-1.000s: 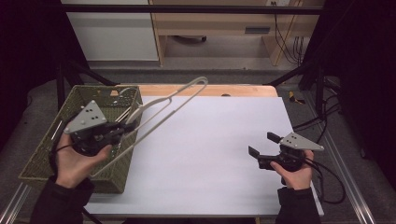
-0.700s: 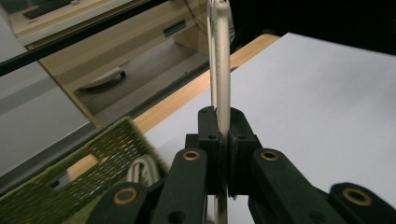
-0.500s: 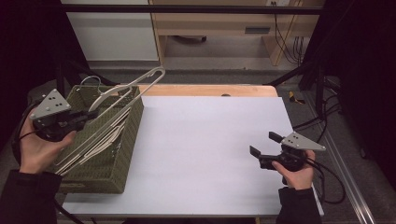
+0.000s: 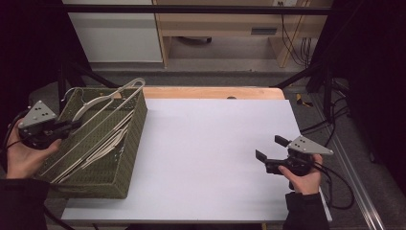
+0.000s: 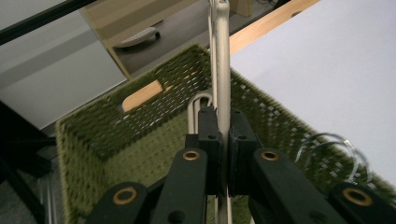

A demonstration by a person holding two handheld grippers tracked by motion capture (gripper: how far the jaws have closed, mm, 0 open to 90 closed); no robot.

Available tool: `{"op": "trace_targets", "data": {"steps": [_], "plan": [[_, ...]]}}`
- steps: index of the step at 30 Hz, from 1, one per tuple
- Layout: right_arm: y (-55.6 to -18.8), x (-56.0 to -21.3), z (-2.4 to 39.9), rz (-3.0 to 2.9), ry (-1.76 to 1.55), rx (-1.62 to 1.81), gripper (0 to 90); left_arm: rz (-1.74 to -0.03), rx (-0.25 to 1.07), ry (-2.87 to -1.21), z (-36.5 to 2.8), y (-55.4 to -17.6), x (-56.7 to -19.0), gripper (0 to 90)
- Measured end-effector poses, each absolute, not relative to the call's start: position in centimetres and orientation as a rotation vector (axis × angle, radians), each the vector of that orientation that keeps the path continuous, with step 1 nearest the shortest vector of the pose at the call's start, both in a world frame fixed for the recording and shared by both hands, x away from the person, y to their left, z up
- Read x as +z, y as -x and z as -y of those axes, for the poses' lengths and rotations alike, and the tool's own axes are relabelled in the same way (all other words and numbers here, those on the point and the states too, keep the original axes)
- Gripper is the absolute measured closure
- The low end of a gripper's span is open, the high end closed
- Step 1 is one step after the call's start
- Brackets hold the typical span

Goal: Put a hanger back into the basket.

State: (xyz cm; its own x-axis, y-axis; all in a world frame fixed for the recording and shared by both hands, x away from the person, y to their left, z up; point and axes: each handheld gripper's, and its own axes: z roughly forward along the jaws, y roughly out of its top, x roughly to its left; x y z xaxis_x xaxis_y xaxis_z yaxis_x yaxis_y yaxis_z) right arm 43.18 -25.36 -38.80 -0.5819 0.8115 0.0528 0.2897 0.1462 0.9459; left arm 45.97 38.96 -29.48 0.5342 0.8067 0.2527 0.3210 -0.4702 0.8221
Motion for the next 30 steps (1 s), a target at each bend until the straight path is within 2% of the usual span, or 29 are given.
{"op": "trace_targets", "data": {"steps": [11,30], "plan": [[-43.2,-38.8,25.4,-1.948,-1.050,1.442,10.6,-0.926,0.845,-2.053,-41.2,-46.1,-31.0,86.3],[-43.2,-38.9,25.3,-1.960,-1.035,1.444,11.3,-0.932,0.898,-2.227,-40.8,-47.7,-35.1,86.2]]}}
